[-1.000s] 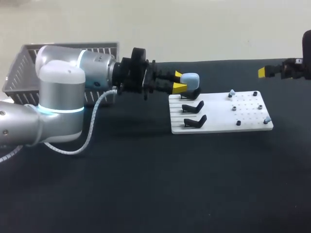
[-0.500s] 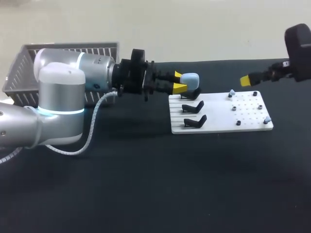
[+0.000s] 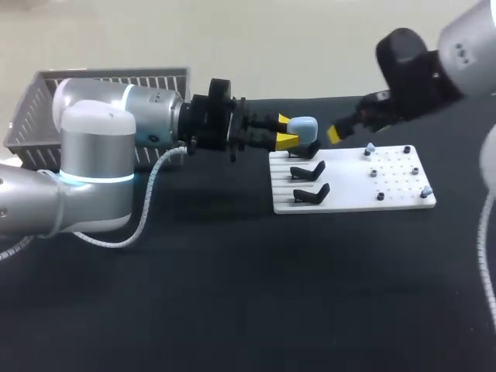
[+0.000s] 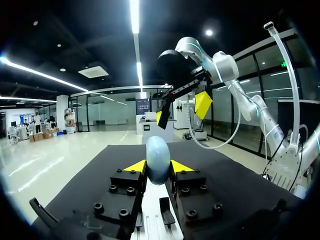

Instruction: Pick up each earbud case from the left stands, insert the matching earbuds, close the lid, and place the case in the box.

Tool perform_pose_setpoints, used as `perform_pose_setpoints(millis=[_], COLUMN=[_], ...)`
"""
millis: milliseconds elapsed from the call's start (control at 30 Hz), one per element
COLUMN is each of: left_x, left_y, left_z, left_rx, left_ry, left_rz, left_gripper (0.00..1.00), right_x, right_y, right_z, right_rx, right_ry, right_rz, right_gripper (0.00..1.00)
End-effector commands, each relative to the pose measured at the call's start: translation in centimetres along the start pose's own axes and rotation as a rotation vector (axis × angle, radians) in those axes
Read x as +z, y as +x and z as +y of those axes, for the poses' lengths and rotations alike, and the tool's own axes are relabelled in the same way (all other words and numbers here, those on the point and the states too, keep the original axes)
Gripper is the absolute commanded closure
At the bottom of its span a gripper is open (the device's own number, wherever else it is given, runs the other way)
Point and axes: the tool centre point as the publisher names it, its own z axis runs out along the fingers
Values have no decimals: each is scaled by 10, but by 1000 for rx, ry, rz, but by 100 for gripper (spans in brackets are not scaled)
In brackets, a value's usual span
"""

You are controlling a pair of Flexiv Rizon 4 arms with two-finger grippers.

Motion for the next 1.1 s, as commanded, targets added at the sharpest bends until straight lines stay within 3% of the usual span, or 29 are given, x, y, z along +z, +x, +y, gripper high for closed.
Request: perform_pose_setpoints(millis=[33, 1100], left_x=[0, 0], left_y=[1, 1], left_z=[-2, -2], left_rx=[3, 3], left_ry=[-8, -8], left_rz=[-2, -2], left_gripper=[100, 100], right_x=[15, 48], right_y=[-5, -19], right_z=[4, -10], right_rx=[2, 50], right_ry=[71, 89], right_rz=[4, 17], right_gripper=[0, 0])
